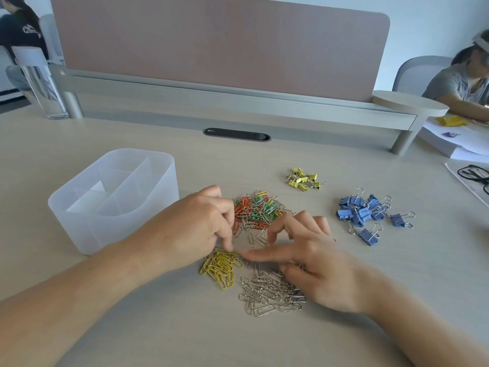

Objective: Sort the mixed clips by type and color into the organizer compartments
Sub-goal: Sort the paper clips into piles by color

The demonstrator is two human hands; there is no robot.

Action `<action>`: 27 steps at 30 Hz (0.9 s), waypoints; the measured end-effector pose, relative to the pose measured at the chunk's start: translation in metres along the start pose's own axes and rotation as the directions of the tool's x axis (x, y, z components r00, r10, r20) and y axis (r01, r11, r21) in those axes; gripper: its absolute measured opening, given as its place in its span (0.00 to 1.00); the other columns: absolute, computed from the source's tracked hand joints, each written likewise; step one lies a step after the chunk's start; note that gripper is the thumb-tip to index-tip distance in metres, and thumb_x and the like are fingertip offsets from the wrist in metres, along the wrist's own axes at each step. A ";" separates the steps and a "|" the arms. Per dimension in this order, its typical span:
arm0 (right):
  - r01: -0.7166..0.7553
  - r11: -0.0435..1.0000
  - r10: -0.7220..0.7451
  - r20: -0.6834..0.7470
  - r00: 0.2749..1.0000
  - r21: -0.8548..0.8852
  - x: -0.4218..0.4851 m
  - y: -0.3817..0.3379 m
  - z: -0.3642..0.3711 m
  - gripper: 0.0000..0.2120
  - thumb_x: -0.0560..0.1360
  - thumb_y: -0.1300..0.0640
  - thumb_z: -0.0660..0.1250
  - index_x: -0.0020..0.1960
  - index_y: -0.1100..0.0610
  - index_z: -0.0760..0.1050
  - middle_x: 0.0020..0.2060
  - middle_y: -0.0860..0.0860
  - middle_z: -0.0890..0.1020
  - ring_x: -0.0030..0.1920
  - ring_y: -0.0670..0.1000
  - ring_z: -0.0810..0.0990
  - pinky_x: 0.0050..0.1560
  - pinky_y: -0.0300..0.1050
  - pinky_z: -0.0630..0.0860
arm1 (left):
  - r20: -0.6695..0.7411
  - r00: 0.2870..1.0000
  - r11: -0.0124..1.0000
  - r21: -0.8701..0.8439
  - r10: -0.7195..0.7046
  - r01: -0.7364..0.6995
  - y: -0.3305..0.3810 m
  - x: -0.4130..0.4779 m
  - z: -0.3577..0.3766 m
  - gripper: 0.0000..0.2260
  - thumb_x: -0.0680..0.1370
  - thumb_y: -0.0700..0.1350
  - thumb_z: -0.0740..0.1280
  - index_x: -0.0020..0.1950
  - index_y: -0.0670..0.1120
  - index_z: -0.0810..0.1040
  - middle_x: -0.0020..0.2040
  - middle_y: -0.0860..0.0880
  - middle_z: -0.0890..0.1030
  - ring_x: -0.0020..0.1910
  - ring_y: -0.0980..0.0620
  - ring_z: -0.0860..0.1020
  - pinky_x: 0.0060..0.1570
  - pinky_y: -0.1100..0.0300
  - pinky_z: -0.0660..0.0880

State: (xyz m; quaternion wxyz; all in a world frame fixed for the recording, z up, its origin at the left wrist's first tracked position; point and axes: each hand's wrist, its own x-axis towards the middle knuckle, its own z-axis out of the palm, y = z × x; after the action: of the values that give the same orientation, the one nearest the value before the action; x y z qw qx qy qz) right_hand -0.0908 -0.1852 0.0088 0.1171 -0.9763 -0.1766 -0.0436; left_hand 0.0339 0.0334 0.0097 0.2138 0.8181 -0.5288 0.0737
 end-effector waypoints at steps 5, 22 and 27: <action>0.004 0.998 0.004 -0.126 0.992 0.060 -0.003 0.006 -0.001 0.25 0.67 0.54 0.54 0.54 0.32 0.79 0.48 0.37 0.70 0.49 0.42 0.65 0.54 0.41 0.57 | -0.040 0.999 0.999 0.032 0.003 -0.002 0.001 -0.001 0.001 0.18 0.66 0.33 0.59 0.33 0.53 0.84 0.39 0.59 0.73 0.44 0.59 0.68 0.36 0.52 0.75; -0.161 0.986 0.156 -0.135 0.979 -0.032 0.001 0.017 0.006 0.26 0.73 0.48 0.45 0.62 0.30 0.73 0.47 0.37 0.67 0.51 0.41 0.64 0.54 0.42 0.55 | -0.083 0.993 0.979 0.192 0.083 -0.066 0.001 0.001 0.014 0.27 0.70 0.31 0.58 0.58 0.54 0.83 0.44 0.56 0.74 0.41 0.55 0.62 0.36 0.60 0.68; -0.150 0.989 0.146 -0.186 0.972 -0.005 0.000 0.020 0.006 0.26 0.72 0.51 0.47 0.60 0.33 0.76 0.46 0.37 0.68 0.50 0.42 0.65 0.52 0.47 0.58 | -0.042 0.997 0.971 0.231 0.066 -0.055 -0.008 0.000 0.014 0.30 0.66 0.27 0.68 0.58 0.57 0.83 0.44 0.56 0.73 0.41 0.56 0.59 0.35 0.59 0.66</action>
State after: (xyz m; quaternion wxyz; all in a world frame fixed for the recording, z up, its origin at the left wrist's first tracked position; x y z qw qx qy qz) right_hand -0.0836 -0.2019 -0.0017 0.1265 -0.9796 -0.0911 -0.1268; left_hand 0.0394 0.0299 -0.0048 0.1283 0.8187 -0.5361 0.1609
